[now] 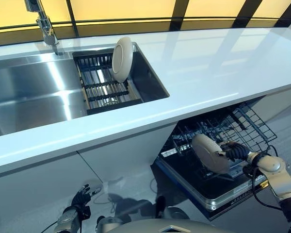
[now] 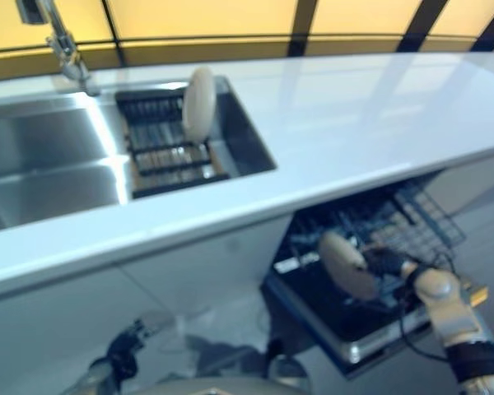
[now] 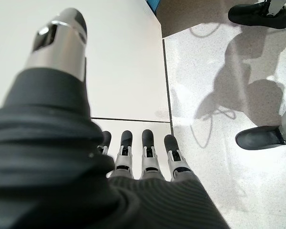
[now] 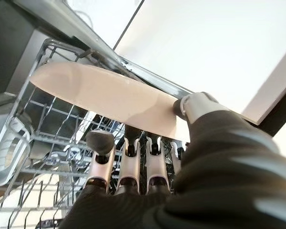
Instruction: Take plates into dishwasher
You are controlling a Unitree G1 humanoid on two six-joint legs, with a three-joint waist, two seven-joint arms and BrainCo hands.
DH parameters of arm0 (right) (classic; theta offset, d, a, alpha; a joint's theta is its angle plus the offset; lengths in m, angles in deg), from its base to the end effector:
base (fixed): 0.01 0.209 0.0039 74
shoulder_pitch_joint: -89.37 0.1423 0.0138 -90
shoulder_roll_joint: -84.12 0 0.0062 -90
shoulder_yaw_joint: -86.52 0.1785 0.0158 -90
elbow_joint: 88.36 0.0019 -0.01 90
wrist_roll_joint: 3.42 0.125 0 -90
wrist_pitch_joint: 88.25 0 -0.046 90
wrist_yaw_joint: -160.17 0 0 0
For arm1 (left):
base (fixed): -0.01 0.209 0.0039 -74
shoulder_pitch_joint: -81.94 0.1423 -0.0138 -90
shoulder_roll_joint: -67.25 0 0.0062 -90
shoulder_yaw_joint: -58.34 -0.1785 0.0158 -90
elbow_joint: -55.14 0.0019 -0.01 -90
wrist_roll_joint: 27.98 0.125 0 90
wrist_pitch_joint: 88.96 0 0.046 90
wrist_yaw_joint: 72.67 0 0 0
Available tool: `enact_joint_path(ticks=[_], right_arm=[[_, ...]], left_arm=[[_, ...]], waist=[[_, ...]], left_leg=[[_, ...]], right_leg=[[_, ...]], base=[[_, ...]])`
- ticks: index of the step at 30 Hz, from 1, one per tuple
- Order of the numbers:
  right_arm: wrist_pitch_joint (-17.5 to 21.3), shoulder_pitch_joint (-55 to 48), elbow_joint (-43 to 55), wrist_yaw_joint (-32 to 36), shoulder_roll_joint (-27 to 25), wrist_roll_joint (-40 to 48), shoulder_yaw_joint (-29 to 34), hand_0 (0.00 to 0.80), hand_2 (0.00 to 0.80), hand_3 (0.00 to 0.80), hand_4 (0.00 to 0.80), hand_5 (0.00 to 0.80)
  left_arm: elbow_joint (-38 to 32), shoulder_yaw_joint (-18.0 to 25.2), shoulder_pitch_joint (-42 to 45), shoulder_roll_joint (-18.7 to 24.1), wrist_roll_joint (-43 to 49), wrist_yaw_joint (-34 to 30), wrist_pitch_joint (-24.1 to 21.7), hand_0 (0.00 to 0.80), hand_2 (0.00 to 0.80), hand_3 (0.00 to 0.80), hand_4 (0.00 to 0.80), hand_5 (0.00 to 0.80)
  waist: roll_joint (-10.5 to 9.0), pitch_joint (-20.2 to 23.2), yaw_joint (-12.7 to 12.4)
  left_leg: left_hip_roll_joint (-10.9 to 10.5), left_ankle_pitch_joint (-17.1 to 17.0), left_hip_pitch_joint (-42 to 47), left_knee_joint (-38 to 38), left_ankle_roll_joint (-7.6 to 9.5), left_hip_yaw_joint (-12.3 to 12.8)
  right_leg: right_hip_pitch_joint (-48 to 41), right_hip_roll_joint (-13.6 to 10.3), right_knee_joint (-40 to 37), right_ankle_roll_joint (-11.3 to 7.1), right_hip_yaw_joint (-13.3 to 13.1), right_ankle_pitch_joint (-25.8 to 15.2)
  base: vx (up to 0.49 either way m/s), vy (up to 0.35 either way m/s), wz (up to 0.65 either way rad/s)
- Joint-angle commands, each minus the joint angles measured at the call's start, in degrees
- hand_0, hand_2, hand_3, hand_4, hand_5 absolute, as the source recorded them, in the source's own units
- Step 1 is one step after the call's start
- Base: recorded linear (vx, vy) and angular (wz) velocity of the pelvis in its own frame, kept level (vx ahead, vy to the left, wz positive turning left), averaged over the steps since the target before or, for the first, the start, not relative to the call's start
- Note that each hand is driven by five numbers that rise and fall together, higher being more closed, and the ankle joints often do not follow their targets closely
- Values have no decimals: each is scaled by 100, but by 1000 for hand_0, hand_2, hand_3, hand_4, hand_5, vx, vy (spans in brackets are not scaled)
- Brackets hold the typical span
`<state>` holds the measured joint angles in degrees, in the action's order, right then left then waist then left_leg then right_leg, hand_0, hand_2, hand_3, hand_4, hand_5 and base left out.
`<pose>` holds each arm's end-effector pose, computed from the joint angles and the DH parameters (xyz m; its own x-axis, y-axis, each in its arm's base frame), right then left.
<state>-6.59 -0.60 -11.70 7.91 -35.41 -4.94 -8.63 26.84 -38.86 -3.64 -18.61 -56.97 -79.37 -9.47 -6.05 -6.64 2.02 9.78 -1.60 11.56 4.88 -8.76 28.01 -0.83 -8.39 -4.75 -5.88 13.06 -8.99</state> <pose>0.1814 -0.3022 0.0656 0.7751 0.1322 -0.6178 -0.5157 0.6972 -0.4979 0.0714 0.2561 -0.0804 0.5847 0.1839 -0.7902 -0.2587 0.9654 0.0332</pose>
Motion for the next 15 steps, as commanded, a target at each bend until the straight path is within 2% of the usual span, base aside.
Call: enact_joint_path(ticks=[1, 15], right_arm=[[-3, 665, -110, -163, -4, 235, -127, 800, 800, 800, 800, 800], [-329, 1288, -694, -476, 301, 117, -599, 800, 800, 800, 800, 800]], left_arm=[[33, 82, -271, -207, -26, 7, -152, 0, 0, 0, 0, 0], [75, -37, -330, -267, -19, -42, -177, 0, 0, 0, 0, 0]], waist=[[156, -117, -229], [215, -149, -353]], left_leg=[[-122, -83, -299, 12, 431, -478], [-147, -72, -270, 11, 433, -535]], right_leg=[[-331, -563, 486, -602, 655, 265], [-392, -611, 509, -573, 747, 307]], base=[[0, 0, 0], [3, 5, -1]])
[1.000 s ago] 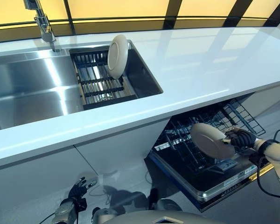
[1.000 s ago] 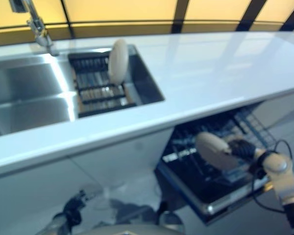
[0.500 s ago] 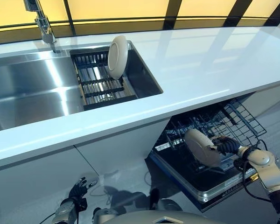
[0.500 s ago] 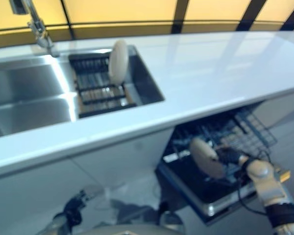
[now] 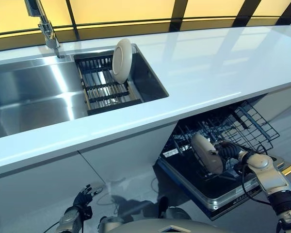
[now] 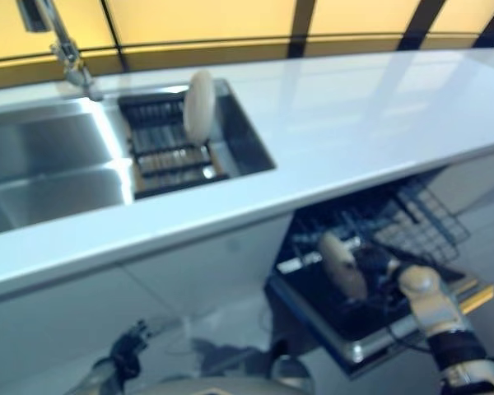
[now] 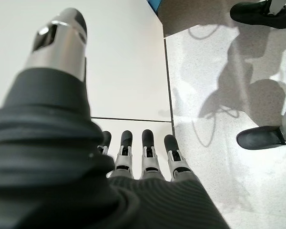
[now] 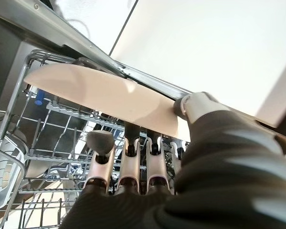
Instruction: Take plates into dishwasher
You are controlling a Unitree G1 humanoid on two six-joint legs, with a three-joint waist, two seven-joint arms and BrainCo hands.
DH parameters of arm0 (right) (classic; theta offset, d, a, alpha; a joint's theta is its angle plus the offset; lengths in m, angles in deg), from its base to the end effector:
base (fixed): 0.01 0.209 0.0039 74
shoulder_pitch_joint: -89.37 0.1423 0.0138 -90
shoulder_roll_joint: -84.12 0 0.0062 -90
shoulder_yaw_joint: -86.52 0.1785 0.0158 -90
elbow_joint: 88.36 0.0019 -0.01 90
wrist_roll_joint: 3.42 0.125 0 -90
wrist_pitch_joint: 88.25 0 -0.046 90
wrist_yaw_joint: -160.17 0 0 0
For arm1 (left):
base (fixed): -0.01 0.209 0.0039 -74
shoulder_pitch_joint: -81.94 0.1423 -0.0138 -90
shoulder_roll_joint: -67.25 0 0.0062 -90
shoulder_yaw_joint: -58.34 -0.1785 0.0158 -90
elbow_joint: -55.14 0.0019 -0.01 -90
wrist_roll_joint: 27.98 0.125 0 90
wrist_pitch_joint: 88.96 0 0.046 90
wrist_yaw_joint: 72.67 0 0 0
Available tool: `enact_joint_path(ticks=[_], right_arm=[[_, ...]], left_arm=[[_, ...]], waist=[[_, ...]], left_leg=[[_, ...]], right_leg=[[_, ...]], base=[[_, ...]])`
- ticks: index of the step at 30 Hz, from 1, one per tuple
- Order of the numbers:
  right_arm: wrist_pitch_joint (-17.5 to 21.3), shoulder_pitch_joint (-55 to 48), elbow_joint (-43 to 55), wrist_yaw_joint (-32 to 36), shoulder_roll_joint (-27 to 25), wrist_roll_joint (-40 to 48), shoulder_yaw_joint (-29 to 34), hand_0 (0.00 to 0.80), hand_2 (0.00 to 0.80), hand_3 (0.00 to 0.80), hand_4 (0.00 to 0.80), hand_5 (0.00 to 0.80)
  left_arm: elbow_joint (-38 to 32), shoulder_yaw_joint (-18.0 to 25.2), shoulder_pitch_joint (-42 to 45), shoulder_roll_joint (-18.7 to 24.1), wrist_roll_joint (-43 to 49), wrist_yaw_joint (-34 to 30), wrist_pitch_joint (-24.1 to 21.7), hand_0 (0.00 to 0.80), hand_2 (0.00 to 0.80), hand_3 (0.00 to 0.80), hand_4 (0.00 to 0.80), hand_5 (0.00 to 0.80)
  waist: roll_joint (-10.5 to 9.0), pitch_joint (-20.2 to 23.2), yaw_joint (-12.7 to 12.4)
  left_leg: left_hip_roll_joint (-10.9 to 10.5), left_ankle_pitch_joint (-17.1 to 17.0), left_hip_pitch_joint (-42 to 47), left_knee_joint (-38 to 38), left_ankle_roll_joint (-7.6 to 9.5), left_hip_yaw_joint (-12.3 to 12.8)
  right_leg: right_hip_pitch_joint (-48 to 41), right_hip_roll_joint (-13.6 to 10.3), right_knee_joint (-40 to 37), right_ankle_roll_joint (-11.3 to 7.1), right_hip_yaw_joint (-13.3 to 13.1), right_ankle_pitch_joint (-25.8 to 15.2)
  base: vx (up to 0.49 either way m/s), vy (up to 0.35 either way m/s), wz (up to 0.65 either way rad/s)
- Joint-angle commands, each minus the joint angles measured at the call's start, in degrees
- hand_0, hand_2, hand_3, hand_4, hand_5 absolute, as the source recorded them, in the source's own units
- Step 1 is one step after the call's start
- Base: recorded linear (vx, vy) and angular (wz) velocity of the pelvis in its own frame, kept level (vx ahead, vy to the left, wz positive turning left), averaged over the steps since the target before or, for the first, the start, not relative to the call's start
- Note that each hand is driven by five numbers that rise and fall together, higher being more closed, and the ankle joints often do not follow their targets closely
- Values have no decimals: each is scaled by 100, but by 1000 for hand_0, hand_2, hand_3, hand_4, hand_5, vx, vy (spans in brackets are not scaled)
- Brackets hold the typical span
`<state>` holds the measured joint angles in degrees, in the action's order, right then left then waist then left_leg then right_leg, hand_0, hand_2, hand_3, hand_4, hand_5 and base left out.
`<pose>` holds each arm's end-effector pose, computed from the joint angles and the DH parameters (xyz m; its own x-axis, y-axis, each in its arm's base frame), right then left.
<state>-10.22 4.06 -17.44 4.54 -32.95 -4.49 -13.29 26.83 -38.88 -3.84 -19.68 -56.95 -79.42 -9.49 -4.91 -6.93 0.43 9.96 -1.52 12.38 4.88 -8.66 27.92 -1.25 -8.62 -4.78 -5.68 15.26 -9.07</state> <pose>0.1916 -0.2939 0.0503 0.7491 0.0819 -0.6573 -0.4908 0.7350 -0.4678 0.0727 0.2502 -0.0822 0.5881 0.1683 -0.7911 -0.2580 0.9661 0.0137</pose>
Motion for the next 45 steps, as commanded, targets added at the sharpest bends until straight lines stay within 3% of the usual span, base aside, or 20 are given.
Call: enact_joint_path(ticks=[1, 14, 15, 16, 34, 45], right_arm=[[-2, 874, -174, -169, 70, 87, -157, 800, 800, 800, 800, 800], [-248, 1315, -715, -158, 211, 94, -416, 800, 800, 800, 800, 800], [-277, 1344, -753, -182, 215, 133, -433, 693, 693, 693, 693, 693], [-328, 1418, -812, -255, 236, 153, -459, 0, 0, 0, 0, 0], [-431, 1340, -529, -452, 39, 268, -105, 0, 0, 0, 0, 0], [-551, 1022, -85, -837, -408, 493, 608, 0, 0, 0, 0, 0]], left_arm=[[71, -53, -316, -166, -17, -33, -162, 0, 0, 0, 0, 0], [124, -94, -365, -178, 7, -93, -140, 0, 0, 0, 0, 0], [122, -108, -369, -181, -3, -94, -139, 0, 0, 0, 0, 0], [131, -127, -391, -190, -16, -78, -137, 0, 0, 0, 0, 0], [130, -60, -337, -163, 27, -81, -132, 0, 0, 0, 0, 0], [130, 77, -276, -106, -49, -32, -172, 0, 0, 0, 0, 0]], waist=[[103, -124, -208], [118, -62, -306], [125, -82, -311], [126, -59, -322], [94, -67, -245], [14, -87, -99]], left_leg=[[-169, -79, -343, 11, 425, -537], [-181, -87, -369, 12, 411, -600], [-182, -69, -334, 12, 408, -610], [-181, -86, -360, 12, 405, -617], [-140, -95, -309, 12, 391, -559], [-66, -81, -254, 12, 393, -452]], right_leg=[[-362, -594, 519, -589, 538, 322], [-383, -615, 506, -539, 598, 342], [-425, -617, 506, -543, 607, 358], [-410, -617, 495, -530, 611, 347], [-413, -611, 509, -526, 552, 345], [-380, -549, 532, -540, 452, 335]], base=[[16, 10, 4], [1, 2, 1], [4, 16, 6], [2, 15, 6], [0, 1, 0], [0, 0, 0]])
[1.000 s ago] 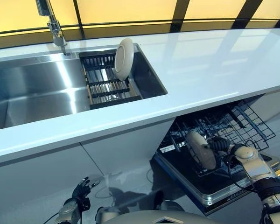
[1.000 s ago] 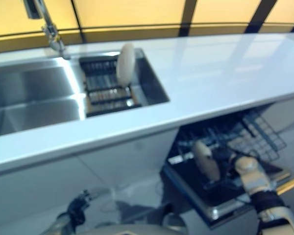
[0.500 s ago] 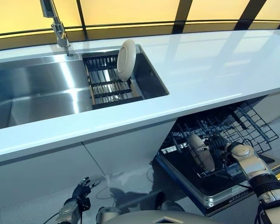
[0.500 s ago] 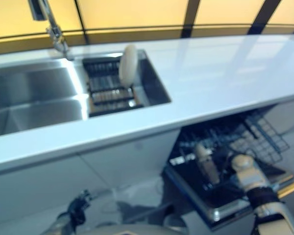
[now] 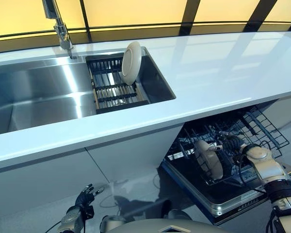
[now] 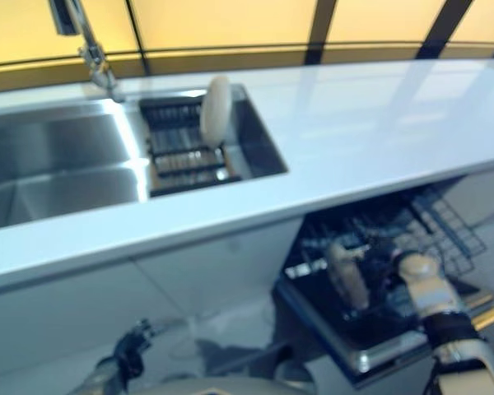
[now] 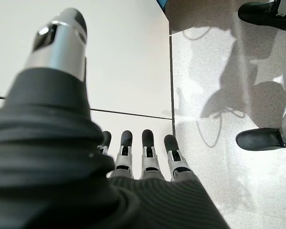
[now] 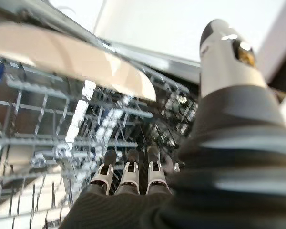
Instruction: Take plates into dishwasher
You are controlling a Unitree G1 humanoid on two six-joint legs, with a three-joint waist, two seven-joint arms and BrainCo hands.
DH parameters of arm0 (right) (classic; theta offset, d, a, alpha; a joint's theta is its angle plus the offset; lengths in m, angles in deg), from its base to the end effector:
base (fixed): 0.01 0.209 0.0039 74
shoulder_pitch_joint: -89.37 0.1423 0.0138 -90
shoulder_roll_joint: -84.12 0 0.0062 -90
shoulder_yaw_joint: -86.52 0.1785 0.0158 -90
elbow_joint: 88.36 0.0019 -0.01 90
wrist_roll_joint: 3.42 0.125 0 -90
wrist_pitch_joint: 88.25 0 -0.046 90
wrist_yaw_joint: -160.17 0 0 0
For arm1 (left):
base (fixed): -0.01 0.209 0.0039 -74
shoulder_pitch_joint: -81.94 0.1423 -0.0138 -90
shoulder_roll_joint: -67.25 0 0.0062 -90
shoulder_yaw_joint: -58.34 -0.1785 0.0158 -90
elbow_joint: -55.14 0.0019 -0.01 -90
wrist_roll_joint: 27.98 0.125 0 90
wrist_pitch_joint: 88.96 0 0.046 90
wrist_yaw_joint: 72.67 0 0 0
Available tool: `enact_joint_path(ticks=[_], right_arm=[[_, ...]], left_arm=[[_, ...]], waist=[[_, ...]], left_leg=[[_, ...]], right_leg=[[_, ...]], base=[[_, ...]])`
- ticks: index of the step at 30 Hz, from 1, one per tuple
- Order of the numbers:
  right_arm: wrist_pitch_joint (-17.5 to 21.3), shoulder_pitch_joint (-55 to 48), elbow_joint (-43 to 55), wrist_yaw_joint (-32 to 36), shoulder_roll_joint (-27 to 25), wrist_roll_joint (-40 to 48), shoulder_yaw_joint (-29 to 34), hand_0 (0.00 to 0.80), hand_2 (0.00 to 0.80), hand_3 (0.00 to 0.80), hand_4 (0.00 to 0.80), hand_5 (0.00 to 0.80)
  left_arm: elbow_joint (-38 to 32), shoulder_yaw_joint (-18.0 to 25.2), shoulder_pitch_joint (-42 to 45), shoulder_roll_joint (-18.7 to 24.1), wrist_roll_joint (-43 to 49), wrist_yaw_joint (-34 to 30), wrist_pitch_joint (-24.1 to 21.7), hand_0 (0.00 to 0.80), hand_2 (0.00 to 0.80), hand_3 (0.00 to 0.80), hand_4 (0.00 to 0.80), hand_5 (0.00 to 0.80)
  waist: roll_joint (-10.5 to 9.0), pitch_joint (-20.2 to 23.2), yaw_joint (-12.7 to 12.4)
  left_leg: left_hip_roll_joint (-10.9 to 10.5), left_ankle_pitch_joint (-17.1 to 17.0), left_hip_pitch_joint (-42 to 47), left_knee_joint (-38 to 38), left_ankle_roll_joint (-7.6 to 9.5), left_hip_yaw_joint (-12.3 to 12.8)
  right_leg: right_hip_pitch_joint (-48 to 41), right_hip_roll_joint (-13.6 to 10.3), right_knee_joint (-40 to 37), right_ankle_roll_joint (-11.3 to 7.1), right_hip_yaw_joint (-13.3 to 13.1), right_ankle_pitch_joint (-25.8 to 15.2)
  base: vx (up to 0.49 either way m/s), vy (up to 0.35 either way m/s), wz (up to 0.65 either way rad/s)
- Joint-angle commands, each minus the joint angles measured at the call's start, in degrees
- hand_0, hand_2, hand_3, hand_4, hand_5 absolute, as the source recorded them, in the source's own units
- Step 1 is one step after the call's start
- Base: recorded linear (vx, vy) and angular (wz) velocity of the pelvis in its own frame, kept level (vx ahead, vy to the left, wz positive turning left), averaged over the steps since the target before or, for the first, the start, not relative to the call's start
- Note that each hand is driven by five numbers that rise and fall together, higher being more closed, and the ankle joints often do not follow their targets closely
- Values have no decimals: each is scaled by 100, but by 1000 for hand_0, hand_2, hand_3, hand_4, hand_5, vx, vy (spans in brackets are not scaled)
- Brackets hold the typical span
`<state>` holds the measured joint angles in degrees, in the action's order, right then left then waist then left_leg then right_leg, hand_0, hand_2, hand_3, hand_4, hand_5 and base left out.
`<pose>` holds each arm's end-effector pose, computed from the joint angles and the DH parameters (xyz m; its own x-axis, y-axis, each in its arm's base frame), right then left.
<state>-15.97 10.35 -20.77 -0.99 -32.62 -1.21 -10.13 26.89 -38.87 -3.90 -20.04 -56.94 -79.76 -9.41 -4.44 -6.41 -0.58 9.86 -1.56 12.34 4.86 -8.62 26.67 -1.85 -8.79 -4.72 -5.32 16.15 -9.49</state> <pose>0.2115 -0.3024 0.0668 0.8098 -0.0608 -0.5836 -0.2977 0.8145 -0.4980 0.0728 0.2483 -0.0829 0.5886 0.1578 -0.7929 -0.2551 0.9669 0.0030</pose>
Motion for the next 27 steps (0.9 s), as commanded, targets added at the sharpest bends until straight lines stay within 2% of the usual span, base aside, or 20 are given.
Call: enact_joint_path(ticks=[1, 14, 21, 27], right_arm=[[10, 348, 265, -326, -498, 185, 368, 0, 0, 0, 0, 0], [-14, 183, 369, -527, -1262, 817, 1050, 0, 0, 0, 0, 0], [78, 382, 659, -964, -1644, 1445, 1541, 0, 0, 0, 0, 0], [82, 1031, 608, -1595, -2045, 2077, 1579, 0, 0, 0, 0, 0]], left_arm=[[128, 89, -258, -63, -57, 4, -191, 0, 0, 0, 0, 0], [179, 116, -277, 34, -141, 51, -245, 0, 0, 0, 0, 0], [69, 66, -185, 52, -137, 84, -246, 0, 0, 0, 0, 0], [167, -68, -189, 67, -174, 69, -336, 0, 0, 0, 0, 0]], waist=[[-43, -144, 14], [-141, -189, 125], [-164, -166, 98], [-184, -127, 20]], left_leg=[[-45, -77, -247, 13, 389, -315], [16, -41, -179, 5, 394, -272], [11, -53, -200, 13, 391, -326], [-8, -39, -201, 13, 393, -389]], right_leg=[[-312, -529, 532, -580, 355, 374], [-335, -471, 542, -587, 280, 371], [-336, -454, 521, -582, 285, 346], [-389, -450, 509, -583, 340, 359]], base=[[-6, -30, -1], [4, -11, -5], [1, -5, -1], [0, 0, 0]])
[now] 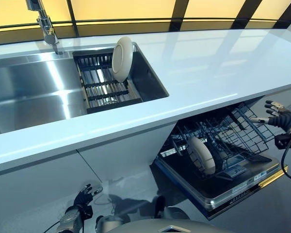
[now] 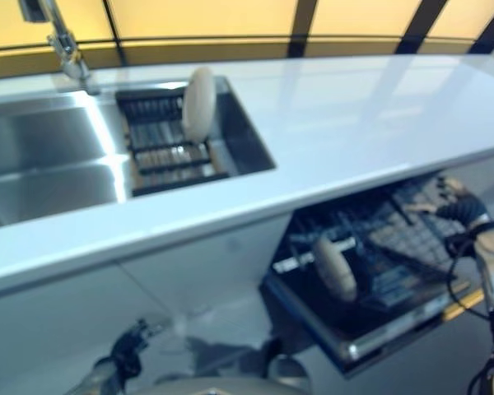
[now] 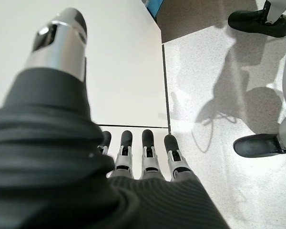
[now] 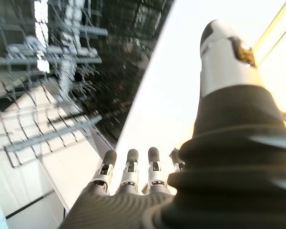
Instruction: Take plates into dishwasher
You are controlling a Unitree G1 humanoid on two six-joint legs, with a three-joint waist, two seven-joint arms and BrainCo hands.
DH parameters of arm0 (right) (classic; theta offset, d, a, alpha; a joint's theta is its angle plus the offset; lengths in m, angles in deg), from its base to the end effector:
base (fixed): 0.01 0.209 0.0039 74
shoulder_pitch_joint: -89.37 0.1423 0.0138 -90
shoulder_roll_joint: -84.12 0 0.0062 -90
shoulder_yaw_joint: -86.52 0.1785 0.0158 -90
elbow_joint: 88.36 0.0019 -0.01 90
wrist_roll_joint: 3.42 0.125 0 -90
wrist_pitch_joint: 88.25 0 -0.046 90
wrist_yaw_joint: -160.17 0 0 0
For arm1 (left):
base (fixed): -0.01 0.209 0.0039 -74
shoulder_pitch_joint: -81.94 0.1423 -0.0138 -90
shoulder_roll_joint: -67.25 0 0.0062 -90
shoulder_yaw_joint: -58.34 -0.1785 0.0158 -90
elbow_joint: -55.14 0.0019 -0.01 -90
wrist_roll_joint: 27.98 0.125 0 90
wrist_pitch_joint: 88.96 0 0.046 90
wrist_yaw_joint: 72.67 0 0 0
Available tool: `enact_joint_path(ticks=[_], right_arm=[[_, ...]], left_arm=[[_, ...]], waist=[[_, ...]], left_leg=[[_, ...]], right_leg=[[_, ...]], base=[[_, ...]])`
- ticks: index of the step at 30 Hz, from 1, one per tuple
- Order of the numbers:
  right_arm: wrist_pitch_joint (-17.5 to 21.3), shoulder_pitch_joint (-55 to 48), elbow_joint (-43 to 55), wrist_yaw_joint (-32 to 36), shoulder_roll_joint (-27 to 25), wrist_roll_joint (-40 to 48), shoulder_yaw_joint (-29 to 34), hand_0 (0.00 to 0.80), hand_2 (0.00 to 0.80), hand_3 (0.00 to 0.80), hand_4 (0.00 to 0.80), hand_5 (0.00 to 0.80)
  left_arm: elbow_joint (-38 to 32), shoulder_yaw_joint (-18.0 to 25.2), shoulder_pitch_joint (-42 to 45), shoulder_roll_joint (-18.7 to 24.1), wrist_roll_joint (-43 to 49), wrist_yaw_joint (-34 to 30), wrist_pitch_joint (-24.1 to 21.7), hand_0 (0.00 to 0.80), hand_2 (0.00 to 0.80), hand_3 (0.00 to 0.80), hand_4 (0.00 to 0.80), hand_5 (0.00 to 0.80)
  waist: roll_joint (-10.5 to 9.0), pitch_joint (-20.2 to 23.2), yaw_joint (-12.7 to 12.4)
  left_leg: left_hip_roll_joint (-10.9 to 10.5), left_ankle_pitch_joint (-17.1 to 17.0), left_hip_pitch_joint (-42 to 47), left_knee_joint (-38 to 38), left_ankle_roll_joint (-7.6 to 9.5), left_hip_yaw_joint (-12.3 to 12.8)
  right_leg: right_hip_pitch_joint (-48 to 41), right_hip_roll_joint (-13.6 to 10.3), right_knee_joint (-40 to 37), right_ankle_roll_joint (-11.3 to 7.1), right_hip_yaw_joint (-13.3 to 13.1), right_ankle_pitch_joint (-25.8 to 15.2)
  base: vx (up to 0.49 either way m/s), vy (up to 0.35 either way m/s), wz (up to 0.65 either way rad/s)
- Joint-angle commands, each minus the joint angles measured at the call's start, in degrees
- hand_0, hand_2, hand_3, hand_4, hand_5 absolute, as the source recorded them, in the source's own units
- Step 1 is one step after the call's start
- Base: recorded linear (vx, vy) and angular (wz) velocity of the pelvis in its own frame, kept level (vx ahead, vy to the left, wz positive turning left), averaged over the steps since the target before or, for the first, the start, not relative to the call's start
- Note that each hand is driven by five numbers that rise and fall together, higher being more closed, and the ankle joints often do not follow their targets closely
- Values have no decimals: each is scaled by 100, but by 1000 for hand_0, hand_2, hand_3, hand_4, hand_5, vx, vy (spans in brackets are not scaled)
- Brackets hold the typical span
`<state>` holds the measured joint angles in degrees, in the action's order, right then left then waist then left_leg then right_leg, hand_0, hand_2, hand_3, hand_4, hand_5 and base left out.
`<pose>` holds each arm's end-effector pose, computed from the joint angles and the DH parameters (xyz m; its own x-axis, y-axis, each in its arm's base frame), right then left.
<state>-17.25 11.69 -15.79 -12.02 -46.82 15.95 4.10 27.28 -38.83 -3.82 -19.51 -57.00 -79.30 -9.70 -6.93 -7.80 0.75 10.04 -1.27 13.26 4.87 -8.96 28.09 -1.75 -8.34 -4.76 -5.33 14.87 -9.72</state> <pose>0.2083 -0.3546 0.1575 0.9233 -0.3214 -0.2102 0.1717 0.8351 -0.5226 0.0714 0.2516 -0.0823 0.5839 0.1763 -0.7924 -0.2626 0.9647 0.0211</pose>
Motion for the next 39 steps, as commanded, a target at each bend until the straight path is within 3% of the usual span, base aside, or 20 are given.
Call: enact_joint_path(ticks=[1, 5, 12, 24, 39], right_arm=[[192, 1114, 50, -599, -715, 406, 100, 0, 0, 0, 0, 0], [205, 1944, -203, -1011, -1045, 947, -279, 0, 0, 0, 0, 0], [60, 3541, -617, -1048, -1278, 1544, -1316, 0, 0, 0, 0, 0], [-407, 5088, -1358, -458, -207, 1749, -2794, 0, 0, 0, 0, 0], [-518, 5608, -2327, -770, 546, 2288, -3198, 0, 0, 0, 0, 0]], left_arm=[[160, -132, -203, 29, -186, 23, -318, 0, 0, 0, 0, 0], [258, -292, -198, 51, -280, -8, -412, 0, 0, 0, 0, 0], [264, -499, -194, 94, -293, -25, -404, 0, 0, 0, 0, 0], [210, -844, -236, 21, -71, 71, -197, 0, 0, 0, 0, 0], [-148, -1255, 180, 85, 114, -107, -242, 0, 0, 0, 0, 0]], waist=[[60, 20, -149], [52, 69, -253], [12, 186, -437], [57, 250, -862], [234, 119, -1458]], left_leg=[[-31, -38, -269, 12, 426, -548], [-54, -31, -290, 12, 425, -616], [-108, -55, -380, 13, 420, -744], [-244, -105, -556, 13, 400, -1178], [-465, -226, -953, 13, 399, -1775]], right_leg=[[-438, -497, 513, -593, 488, 406], [-480, -508, 492, -582, 548, 424], [-493, -553, 476, -559, 647, 431], [-645, -587, 352, -472, 859, 482], [-707, -679, 323, -436, 1300, 515]], base=[[0, 0, 0], [0, 0, 0], [14, 8, 2], [78, 28, 15], [71, 59, 27]])
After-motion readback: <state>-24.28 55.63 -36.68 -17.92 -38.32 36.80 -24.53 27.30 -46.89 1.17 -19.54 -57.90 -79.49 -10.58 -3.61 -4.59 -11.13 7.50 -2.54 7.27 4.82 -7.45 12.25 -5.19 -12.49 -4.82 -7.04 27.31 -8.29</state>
